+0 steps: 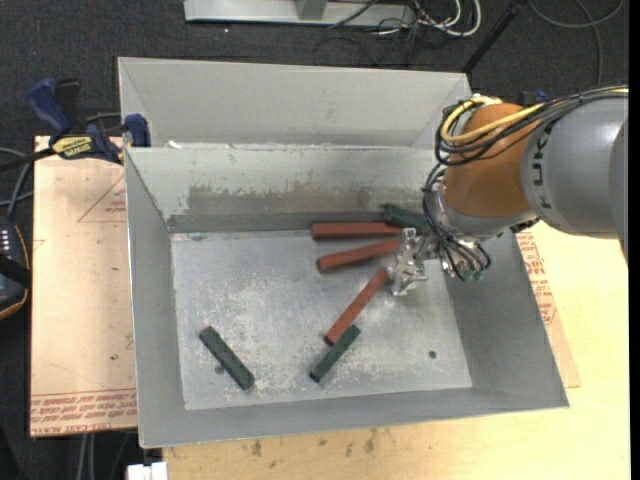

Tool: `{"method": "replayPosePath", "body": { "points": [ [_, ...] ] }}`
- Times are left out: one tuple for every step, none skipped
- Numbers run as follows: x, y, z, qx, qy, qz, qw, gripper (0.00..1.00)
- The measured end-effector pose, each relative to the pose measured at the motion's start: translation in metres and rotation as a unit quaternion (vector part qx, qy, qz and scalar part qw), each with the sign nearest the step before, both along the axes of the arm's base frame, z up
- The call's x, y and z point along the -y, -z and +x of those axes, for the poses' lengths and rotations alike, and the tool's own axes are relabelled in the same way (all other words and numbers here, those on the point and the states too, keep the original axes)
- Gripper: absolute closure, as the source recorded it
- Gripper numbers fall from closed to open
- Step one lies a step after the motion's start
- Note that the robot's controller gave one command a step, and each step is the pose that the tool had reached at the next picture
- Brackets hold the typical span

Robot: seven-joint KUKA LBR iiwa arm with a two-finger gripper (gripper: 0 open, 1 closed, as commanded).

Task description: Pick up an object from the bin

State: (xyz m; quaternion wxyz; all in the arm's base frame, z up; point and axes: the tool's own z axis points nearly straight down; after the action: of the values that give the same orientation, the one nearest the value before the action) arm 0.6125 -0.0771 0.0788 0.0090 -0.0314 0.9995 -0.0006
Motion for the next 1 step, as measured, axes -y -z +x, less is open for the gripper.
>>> {"method": "replayPosePath", "body": {
  "points": [
    [0.0000, 0.0019, -0.0031, -0.0067, -0.001, 0.000, 1.0000, 0.00]
  ]
}}
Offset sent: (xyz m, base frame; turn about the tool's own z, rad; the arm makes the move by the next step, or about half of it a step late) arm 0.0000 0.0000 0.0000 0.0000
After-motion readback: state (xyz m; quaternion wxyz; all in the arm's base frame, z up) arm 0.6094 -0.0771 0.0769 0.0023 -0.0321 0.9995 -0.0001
